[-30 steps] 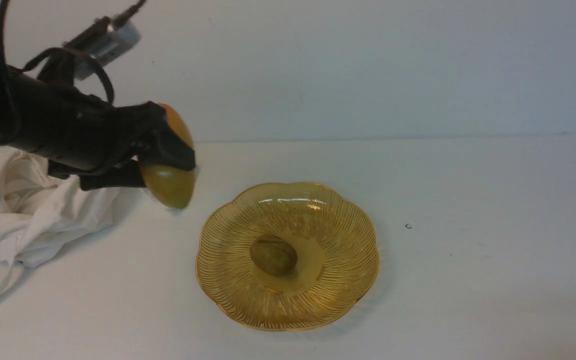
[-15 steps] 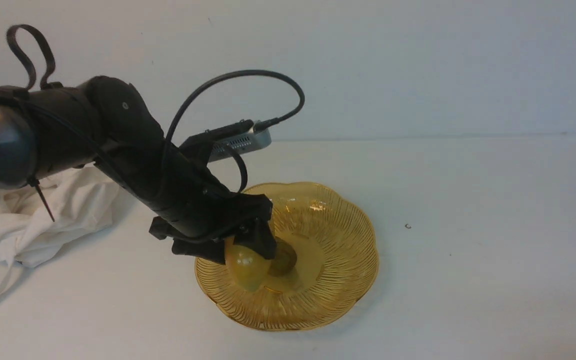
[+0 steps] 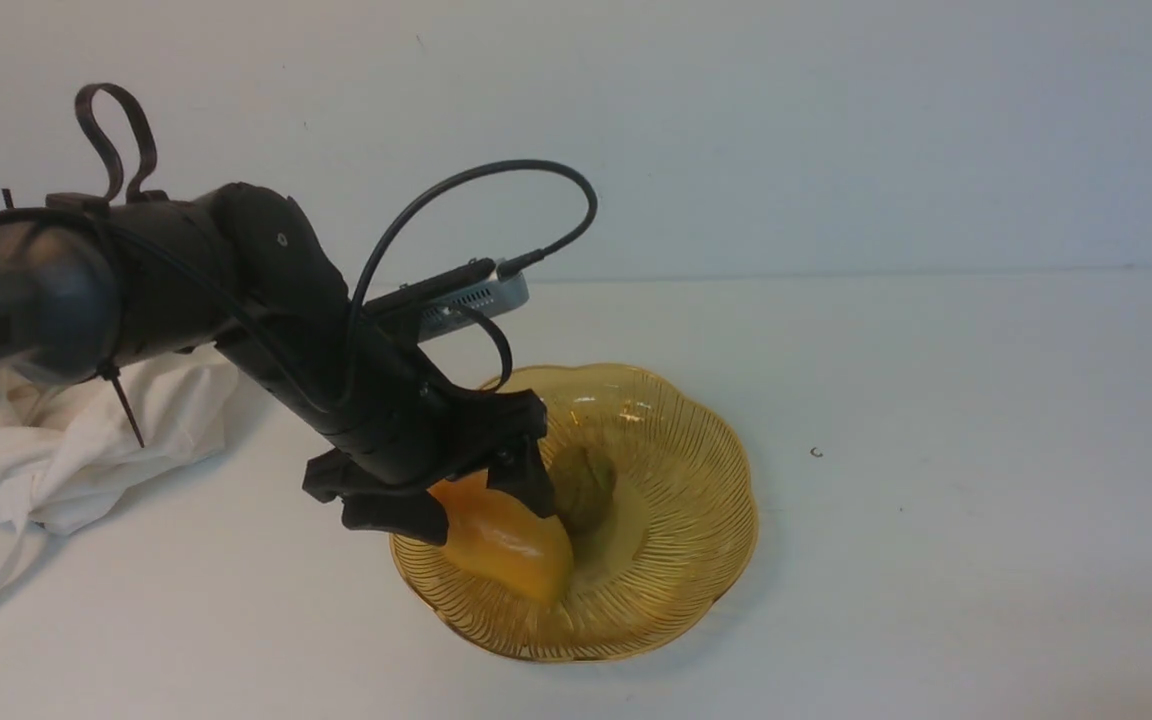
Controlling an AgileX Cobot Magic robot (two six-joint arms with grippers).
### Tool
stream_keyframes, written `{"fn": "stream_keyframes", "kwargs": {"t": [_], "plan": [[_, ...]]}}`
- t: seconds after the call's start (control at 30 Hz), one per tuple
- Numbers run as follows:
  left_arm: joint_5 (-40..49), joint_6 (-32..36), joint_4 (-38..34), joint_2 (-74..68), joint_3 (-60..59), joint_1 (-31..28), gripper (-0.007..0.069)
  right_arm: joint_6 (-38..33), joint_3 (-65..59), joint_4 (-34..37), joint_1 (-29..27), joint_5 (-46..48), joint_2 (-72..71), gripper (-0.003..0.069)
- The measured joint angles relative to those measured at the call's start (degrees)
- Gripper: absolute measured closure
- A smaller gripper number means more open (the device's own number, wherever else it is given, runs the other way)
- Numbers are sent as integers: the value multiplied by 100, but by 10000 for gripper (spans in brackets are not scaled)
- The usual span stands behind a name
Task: Take the fruit out of the cloth bag on the white table and place them on a plate.
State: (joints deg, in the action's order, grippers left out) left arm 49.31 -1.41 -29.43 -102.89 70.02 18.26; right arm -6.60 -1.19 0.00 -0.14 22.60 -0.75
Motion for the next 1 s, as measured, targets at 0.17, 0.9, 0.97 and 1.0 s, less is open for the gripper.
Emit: {"fn": "stream_keyframes", "kwargs": {"t": [0.17,0.9,0.97,1.0], "plan": [[659,277,157,38,622,-5,128,0,0,0,0,0,0,671],[871,96,2022,4446,762,-30,632,0,0,0,0,0,0,671],[596,96,2089,4821,502,-30,632,0,0,0,0,0,0,671],[485,96,2130,5008,319,-30,632,0,0,0,0,0,0,671]]}}
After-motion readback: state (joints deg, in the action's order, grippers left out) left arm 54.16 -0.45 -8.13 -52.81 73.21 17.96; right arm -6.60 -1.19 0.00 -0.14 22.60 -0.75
